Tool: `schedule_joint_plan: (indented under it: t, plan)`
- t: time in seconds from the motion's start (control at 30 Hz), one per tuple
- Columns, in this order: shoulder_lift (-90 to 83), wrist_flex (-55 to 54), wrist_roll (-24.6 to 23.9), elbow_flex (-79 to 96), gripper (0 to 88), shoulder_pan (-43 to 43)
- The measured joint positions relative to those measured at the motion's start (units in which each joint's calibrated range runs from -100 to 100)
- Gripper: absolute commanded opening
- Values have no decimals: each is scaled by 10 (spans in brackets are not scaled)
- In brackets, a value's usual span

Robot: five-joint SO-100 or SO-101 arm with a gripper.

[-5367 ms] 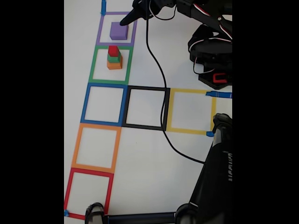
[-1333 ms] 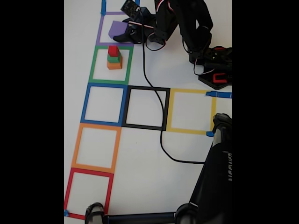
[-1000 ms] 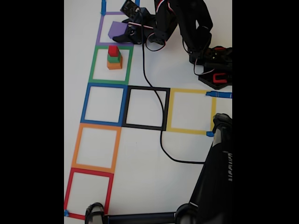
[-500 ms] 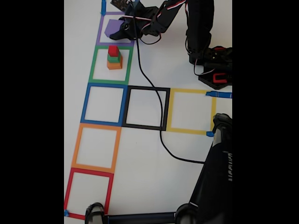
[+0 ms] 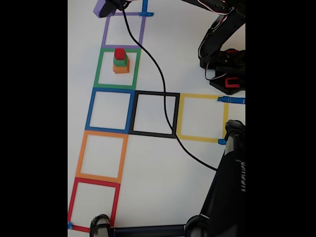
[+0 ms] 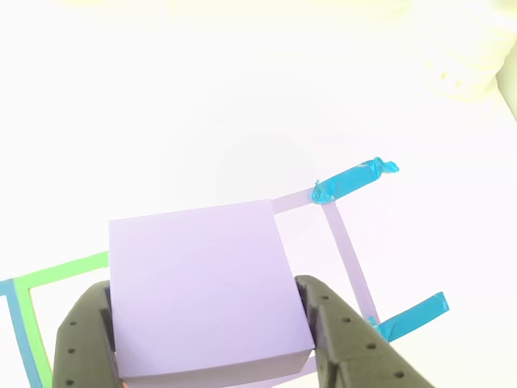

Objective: Tower of hanoi

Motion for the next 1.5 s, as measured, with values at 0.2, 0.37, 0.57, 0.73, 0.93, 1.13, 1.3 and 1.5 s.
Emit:
schedule_joint_plan:
  t: [0.2, 0.37, 0.57, 0.73, 0.93, 1.13, 1.3, 1.5]
  plan:
    - [-11, 172, 0, -176, 117, -47]
    - [-17, 312, 0, -325, 113, -103]
    - [-59, 389, 0, -387, 114, -188]
    - [-98, 412, 0, -379, 111, -253]
    - [-149, 365, 0, -260, 109, -327]
    - [-192, 204, 0, -35, 110, -389]
    - [-194, 48, 0, 144, 112, -433]
    - [-165, -210, -4, 370, 109, -474]
